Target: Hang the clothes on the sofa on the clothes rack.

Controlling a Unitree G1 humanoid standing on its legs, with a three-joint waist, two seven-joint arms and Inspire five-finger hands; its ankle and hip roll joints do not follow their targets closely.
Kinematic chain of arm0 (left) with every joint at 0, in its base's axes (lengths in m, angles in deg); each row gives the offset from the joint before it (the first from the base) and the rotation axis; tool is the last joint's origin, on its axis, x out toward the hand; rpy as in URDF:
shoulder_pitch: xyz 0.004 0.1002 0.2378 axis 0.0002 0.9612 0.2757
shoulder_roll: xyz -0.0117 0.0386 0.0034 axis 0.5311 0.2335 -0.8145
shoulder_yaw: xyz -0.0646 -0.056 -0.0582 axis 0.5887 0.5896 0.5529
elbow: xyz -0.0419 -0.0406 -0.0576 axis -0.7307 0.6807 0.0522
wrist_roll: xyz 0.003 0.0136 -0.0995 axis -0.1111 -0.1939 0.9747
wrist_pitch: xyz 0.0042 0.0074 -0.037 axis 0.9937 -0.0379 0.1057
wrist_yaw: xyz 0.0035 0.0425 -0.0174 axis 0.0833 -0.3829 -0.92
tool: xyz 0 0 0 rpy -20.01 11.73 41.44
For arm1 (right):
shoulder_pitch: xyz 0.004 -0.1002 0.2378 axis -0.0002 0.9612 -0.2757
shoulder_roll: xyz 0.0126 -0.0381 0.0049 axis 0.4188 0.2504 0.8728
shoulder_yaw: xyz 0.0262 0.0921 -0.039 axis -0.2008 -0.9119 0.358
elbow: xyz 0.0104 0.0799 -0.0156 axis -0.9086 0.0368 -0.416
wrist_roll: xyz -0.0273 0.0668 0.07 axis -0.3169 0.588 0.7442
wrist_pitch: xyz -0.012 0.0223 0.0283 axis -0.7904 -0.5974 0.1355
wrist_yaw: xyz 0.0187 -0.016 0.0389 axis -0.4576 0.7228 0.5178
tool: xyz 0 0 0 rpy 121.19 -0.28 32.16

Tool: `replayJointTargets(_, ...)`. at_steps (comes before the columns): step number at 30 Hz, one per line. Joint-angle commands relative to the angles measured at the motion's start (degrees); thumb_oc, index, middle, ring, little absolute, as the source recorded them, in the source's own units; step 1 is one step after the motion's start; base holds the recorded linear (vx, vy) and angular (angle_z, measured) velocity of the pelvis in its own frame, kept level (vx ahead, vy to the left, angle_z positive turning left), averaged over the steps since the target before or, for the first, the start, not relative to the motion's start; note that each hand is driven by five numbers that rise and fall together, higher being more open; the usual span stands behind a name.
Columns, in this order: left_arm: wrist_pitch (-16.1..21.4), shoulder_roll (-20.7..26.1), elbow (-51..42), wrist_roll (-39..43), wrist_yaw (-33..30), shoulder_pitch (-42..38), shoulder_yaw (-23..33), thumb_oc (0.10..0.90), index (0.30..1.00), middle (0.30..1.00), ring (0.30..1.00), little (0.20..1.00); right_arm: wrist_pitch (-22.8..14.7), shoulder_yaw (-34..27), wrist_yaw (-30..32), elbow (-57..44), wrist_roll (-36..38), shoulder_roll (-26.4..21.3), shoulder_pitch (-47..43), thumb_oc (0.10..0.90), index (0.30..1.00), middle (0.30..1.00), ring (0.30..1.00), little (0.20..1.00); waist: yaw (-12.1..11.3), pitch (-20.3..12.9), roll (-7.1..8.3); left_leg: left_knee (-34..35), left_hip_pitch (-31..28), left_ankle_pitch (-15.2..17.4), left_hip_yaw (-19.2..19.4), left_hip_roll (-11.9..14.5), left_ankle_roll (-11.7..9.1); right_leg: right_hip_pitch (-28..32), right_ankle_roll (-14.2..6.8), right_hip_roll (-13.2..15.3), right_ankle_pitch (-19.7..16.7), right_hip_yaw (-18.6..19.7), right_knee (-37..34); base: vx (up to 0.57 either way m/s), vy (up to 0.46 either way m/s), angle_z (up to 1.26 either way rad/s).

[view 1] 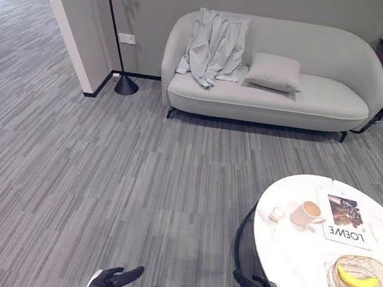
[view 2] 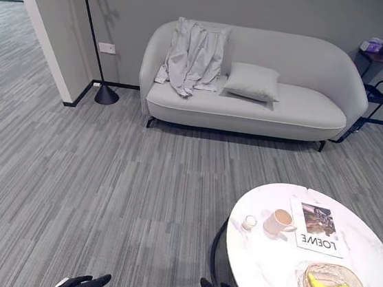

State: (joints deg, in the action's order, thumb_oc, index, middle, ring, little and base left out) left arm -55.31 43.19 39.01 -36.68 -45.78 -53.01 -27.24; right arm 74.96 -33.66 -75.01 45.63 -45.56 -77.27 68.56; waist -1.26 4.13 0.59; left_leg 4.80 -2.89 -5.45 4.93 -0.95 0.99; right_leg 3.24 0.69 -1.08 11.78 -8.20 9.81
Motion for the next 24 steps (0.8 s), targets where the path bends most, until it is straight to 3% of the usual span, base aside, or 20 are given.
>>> replayJointTargets(1,2.69,1.2,-1.25,3.15,-0.17,-4.66,0.04,0.8,0.9,0.9,0.9,0.9,-1.45,1.02,0.89,-2.72,-2.06,-2.33,-1.91,0.8,0.9,0.9,0.9,0.9,0.12,1.32,1.19,0.2,-4.08,7.35,-0.18,1.87,-3.58,3.9,-5.91,5.27,-11.99,-1.44,-14.81,0.02,-0.008,0.07)
replayJointTargets(12,2.25,0.64,-3.42,6.75,-1.22,-4.69,0.65,0.8,0.9,0.9,0.9,0.9,-1.3,0.22,1.42,-2.98,-0.66,-2.18,-1.39,0.8,0.9,0.9,0.9,0.9,-0.1,2.69,1.73,-0.1,-5.16,6.79,-0.66,2.74,-3.84,4.87,-4.74,4.21,-10.64,-1.36,-14.81,0.04,-0.061,0.01)
replayJointTargets(13,2.35,1.24,-6.13,8.24,-1.57,-5.57,0.39,0.8,0.9,0.9,0.9,0.9,-1.45,-0.17,1.68,-4.35,0.62,-2.8,-2.43,0.8,0.9,0.9,0.9,0.9,-0.12,4.7,2.55,-9.33,0.02,8.85,-0.87,2.72,-4.26,4.65,-4.03,4.68,-10.53,-1.58,-14.81,-0.04,-0.116,0.02)
replayJointTargets(14,2.33,1.25,-6.15,8.24,-1.57,-5.57,0.39,0.8,0.9,0.9,0.9,0.9,-1.44,-0.17,1.68,-4.36,0.63,-2.8,-2.43,0.8,0.9,0.9,0.9,0.9,-0.08,4.65,2.54,-9.6,0.23,8.98,-0.92,2.74,-4.26,4.59,-4.03,4.67,-10.54,-1.62,-14.81,-0.05,-0.102,0.06)
replayJointTargets(16,2.26,1.42,-7.77,8.92,-1.96,-5.82,0.42,0.8,0.9,0.9,0.9,0.9,-1.51,-0.67,1.85,-5.3,2.16,-2.95,-2.88,0.8,0.9,0.9,0.9,0.9,-0.17,5.82,3.01,-18.94,4.85,9.18,-0.9,2.55,-4.85,4.74,-3.22,4.88,-10.39,-1.76,-14.81,-0.01,-0.061,0.04)
replayJointTargets(17,2.25,1.45,-8.65,9.43,-2.57,-6.11,0.47,0.8,0.9,0.9,0.9,0.9,-1.57,-0.81,2.2,-5.83,3.08,-3.1,-3.3,0.8,0.9,0.9,0.9,0.9,-0.4,6.84,3.24,-24.62,8.22,7.89,-1.57,2.55,-4.96,4.97,-2.7,4.83,-10.31,-1.7,-14.81,0.0,-0.11,0.06)
replayJointTargets(18,2.54,1.4,-9.48,9.35,-3.73,-6.93,-0.09,0.8,0.9,0.9,0.9,0.9,-1.21,-0.27,2.48,-6.93,3.37,-3.49,-4.2,0.8,0.9,0.9,0.9,0.9,-1.3,8.89,3.71,-36.0,14.61,3.85,-3.79,1.99,-5.19,5.58,-1.56,4.54,-9.7,-1.41,-14.57,0.03,-0.112,0.08)
replayJointTargets(19,2.38,1.5,-9.82,9.22,-3.95,-7.34,-0.49,0.8,0.9,0.9,0.9,0.9,-0.87,0.0,2.69,-7.23,2.96,-3.66,-4.38,0.8,0.9,0.9,0.9,0.9,-1.5,9.47,3.79,-39.36,17.97,2.95,-4.32,2.28,-5.26,5.73,-1.16,4.14,-9.05,-1.58,-14.38,0.1,-0.092,0.11)
replayJointTargets(22,2.45,1.74,-11.62,9.91,-4.19,-7.74,-0.73,0.8,0.9,0.9,0.9,0.9,-0.44,0.35,3.1,-8.85,3.24,-3.66,-4.38,0.8,0.9,0.9,0.9,0.9,-3.05,9.67,4.58,-28.9,20.75,3.53,-0.81,5.52,-4.79,8.03,-1.85,4.27,-7.55,-2.18,-14.81,0.27,0.031,0.02)
replayJointTargets(23,2.63,1.93,-12.01,9.79,-4.33,-7.92,-0.93,0.8,0.9,0.9,0.9,0.9,-0.79,0.47,3.28,-9.13,3.73,-3.5,-4.78,0.8,0.9,0.9,0.9,0.9,-3.47,9.42,4.66,-22.29,19.68,2.2,-0.36,6.53,-4.89,8.37,-2.4,4.3,-7.0,-2.01,-14.81,0.5,0.243,0.13)
replayJointTargets(24,2.84,2.37,-13.24,10.17,-4.81,-8.15,-0.66,0.8,0.9,0.9,0.9,0.9,-1.2,1.11,3.72,-9.36,3.94,-3.5,-6.15,0.8,0.9,0.9,0.9,0.9,-4.43,9.14,4.11,-7.66,20.07,-1.84,-0.22,9.08,-6.24,9.67,-3.37,4.35,-5.11,-2.26,-14.81,0.37,0.207,-0.13)
